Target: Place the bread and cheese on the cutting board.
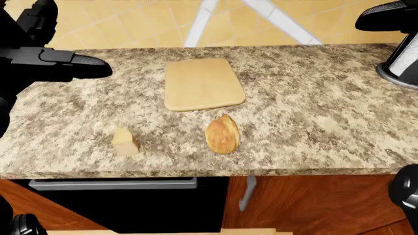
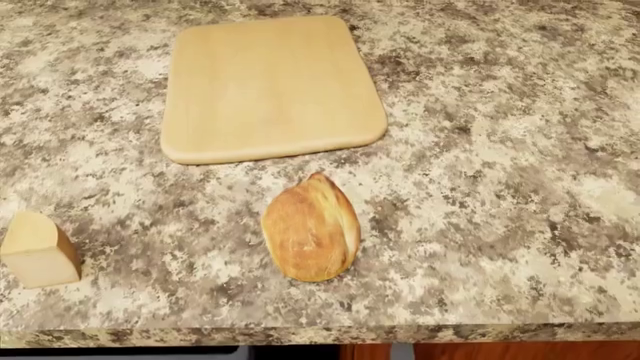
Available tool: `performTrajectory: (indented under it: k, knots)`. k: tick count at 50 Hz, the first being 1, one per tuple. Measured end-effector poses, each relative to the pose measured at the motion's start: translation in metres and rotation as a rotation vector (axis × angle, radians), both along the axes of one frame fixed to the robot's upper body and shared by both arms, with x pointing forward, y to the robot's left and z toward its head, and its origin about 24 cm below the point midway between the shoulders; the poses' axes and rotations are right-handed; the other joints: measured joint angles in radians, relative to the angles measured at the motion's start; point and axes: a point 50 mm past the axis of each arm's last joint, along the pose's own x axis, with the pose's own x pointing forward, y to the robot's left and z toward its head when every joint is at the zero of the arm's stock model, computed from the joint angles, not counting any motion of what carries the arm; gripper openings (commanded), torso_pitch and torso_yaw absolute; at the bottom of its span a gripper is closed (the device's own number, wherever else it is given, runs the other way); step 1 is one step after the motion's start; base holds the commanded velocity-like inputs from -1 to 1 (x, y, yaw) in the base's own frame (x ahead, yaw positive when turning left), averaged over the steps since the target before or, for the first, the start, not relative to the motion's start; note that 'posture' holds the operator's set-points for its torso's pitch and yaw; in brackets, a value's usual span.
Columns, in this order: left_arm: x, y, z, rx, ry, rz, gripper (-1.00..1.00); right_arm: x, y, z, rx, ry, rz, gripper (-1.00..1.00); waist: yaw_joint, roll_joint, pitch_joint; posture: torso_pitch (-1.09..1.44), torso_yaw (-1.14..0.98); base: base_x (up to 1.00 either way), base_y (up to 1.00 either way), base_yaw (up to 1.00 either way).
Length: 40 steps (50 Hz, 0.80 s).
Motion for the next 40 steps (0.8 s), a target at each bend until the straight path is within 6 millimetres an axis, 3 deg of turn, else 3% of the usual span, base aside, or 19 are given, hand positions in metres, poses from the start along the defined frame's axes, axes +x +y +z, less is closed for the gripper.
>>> performTrajectory:
  k: [1,4,7,8,10,13,21,29,33,40]
  knots:
    - [0.0,0.0,0.0,0.001,0.004,-0.004,1.0,0.0,0.0,0.0,-0.001,0.005,-0.002,1.0,0.001,0.004,-0.003,0.0,0.0,0.0,0.0,0.0]
    - [-0.005,0.001,0.007,0.0,-0.036,0.008,1.0,-0.003,0.002,0.006,-0.014,-0.033,0.001,1.0,0.0,0.021,0.021,0.0,0.0,0.0,0.0,0.0]
    - [-0.005,0.001,0.008,-0.001,-0.05,0.015,1.0,-0.003,0.002,0.006,-0.012,-0.045,0.003,1.0,-0.009,0.068,0.021,0.0,0.0,0.0,0.0,0.0]
    - [-0.005,0.002,0.007,-0.005,-0.043,0.017,1.0,-0.002,0.003,0.004,-0.012,-0.038,0.006,1.0,-0.01,0.06,0.025,0.0,0.0,-0.06,0.0,0.0]
    - [-0.001,0.004,0.001,-0.013,-0.009,0.025,1.0,0.003,0.006,-0.003,-0.023,0.002,0.019,1.0,0.005,0.044,0.01,0.0,0.0,-0.03,0.0,0.0]
    - [-0.001,0.005,0.002,-0.012,-0.01,0.034,1.0,0.002,0.009,-0.001,-0.037,0.0,0.034,1.0,0.018,0.024,0.018,0.0,0.0,0.0,0.0,0.0]
    - [-0.001,0.001,0.003,-0.005,-0.022,0.013,1.0,-0.002,0.002,0.005,-0.015,-0.038,0.002,1.0,0.009,0.032,0.01,0.0,0.0,0.0,0.0,0.0]
    - [-0.001,0.003,0.008,0.001,-0.018,0.019,1.0,0.0,0.004,0.002,-0.017,-0.023,0.012,1.0,0.006,0.03,0.015,0.0,0.0,0.0,0.0,0.0]
    - [0.003,0.002,0.016,0.083,0.002,0.03,1.0,0.0,0.008,0.003,-0.022,-0.026,0.022,1.0,0.006,0.029,0.016,0.0,0.0,0.0,0.0,0.0]
    - [0.013,0.038,-0.005,0.264,0.148,0.083,1.0,0.002,0.009,-0.001,-0.033,-0.024,0.016,1.0,0.006,0.038,0.016,0.0,0.0,0.0,0.0,0.0]
